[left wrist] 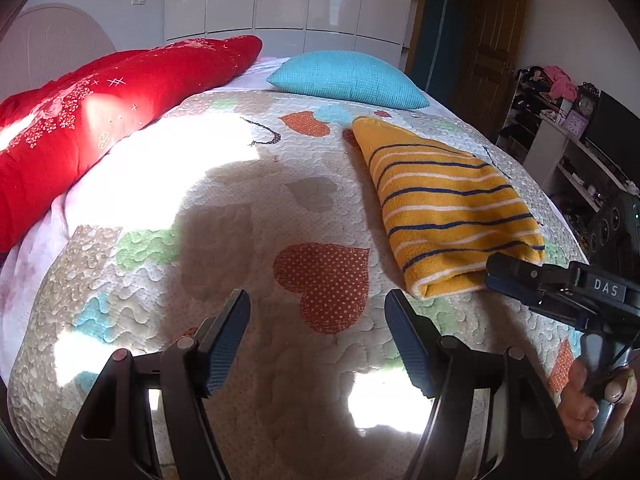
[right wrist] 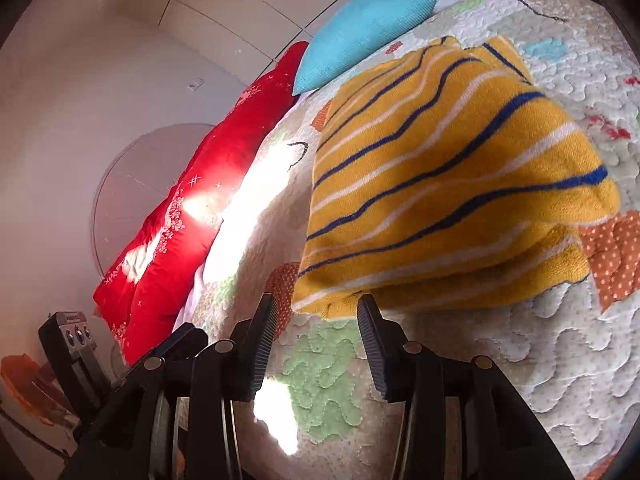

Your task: Fold small clothes

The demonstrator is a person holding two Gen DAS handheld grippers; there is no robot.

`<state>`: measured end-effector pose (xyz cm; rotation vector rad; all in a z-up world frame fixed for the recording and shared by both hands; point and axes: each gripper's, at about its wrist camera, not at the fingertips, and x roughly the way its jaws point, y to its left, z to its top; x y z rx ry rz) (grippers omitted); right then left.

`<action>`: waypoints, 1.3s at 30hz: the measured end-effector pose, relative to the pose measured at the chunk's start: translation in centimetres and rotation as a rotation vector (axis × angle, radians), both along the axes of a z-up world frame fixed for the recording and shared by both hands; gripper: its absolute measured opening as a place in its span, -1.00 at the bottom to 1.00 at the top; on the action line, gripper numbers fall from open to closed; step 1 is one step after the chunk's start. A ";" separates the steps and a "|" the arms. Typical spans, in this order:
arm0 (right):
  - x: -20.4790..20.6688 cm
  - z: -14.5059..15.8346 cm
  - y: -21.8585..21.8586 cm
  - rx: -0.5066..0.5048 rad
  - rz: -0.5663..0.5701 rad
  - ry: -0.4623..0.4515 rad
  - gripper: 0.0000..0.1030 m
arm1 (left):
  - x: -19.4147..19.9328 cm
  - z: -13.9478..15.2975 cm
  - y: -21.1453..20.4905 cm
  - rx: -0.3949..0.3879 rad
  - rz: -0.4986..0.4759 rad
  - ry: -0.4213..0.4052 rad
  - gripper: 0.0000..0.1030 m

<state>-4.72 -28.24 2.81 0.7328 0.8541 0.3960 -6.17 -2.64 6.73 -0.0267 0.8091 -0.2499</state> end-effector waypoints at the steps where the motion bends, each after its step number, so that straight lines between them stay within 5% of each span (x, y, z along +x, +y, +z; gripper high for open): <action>1: 0.6 -0.6 0.1 0.003 -0.021 0.015 -0.05 | 0.1 -0.1 0.4 -0.011 0.007 0.007 0.34; 3: 1.4 -1.2 0.3 0.013 -0.073 0.021 -0.05 | 0.2 -0.3 1.2 -0.031 0.020 0.016 0.34; 4: 1.7 -1.4 0.3 0.023 -0.099 0.020 -0.18 | 0.2 -0.4 1.4 -0.036 0.026 0.017 0.34; 5: 2.1 -1.5 0.3 0.044 -0.114 0.018 -0.59 | 0.1 -0.5 1.6 -0.041 0.031 0.017 0.34; 7: 2.8 -1.7 0.7 0.101 -0.102 0.019 -0.77 | -0.1 -0.5 2.0 -0.051 0.038 0.016 0.34; 13: 2.4 -2.8 3.3 0.206 -0.012 0.023 -0.81 | -0.2 -0.5 2.1 -0.049 0.042 0.014 0.34; 17: 0.5 -4.8 3.7 0.169 0.030 0.073 -0.82 | -0.5 -0.1 1.8 -0.036 0.033 0.004 0.34; 26: -1.6 3.4 -2.5 -0.077 -0.140 -0.145 -0.75 | -1.3 0.7 0.5 0.015 0.032 -0.078 0.37; 29: 1.5 5.0 -4.9 -0.137 -0.207 -0.171 -0.70 | -2.1 1.7 -0.1 0.053 0.068 -0.162 0.69; 33: 6.7 2.5 -8.5 -0.022 -0.217 -0.065 -0.39 | -3.6 3.8 -0.1 0.064 0.125 -0.321 1.00; 34: 7.6 1.3 -9.2 -0.034 -0.240 -0.015 -0.44 | -4.0 4.2 -0.1 0.071 0.138 -0.360 1.00; 36: 8.1 -0.2 -9.9 -0.082 -0.271 0.025 -0.94 | -4.4 4.9 -0.3 0.087 0.147 -0.408 1.00; 39: 6.6 1.0 -9.8 -0.152 -0.319 0.002 -1.00 | -4.2 5.2 -0.2 0.037 0.108 -0.395 1.00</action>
